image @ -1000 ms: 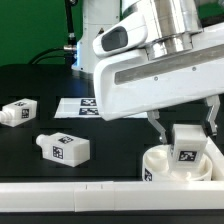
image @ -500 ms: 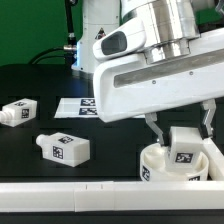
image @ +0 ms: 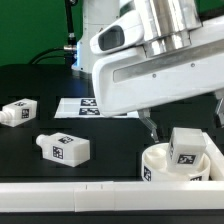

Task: Assemble stool

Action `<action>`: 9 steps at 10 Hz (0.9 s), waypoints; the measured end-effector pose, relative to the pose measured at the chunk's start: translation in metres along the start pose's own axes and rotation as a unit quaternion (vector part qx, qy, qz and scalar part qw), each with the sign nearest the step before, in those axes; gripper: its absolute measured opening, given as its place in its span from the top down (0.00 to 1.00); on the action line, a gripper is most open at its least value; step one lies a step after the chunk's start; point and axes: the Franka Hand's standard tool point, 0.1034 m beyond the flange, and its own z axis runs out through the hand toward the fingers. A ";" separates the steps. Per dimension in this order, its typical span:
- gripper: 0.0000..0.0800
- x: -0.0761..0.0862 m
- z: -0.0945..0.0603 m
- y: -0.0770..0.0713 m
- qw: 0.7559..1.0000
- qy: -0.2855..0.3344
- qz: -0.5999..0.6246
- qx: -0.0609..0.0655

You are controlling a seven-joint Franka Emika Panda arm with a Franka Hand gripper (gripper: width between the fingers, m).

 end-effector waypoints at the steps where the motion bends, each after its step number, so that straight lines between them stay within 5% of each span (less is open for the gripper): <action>1: 0.20 -0.005 0.001 -0.003 0.998 -0.063 0.003 -0.009; 3: 0.19 0.003 0.005 0.003 0.994 -0.105 -0.013 -0.017; 5: 0.19 -0.006 0.004 0.006 0.987 -0.158 -0.012 -0.012; 7: 0.19 -0.003 0.005 0.006 0.988 -0.150 -0.014 -0.014; 9: 0.19 0.007 -0.005 0.012 0.979 -0.181 -0.046 -0.080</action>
Offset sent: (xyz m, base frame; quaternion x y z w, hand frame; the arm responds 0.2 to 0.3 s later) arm -0.0144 -0.0253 -0.0116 -0.0052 -0.1422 -0.0719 0.9872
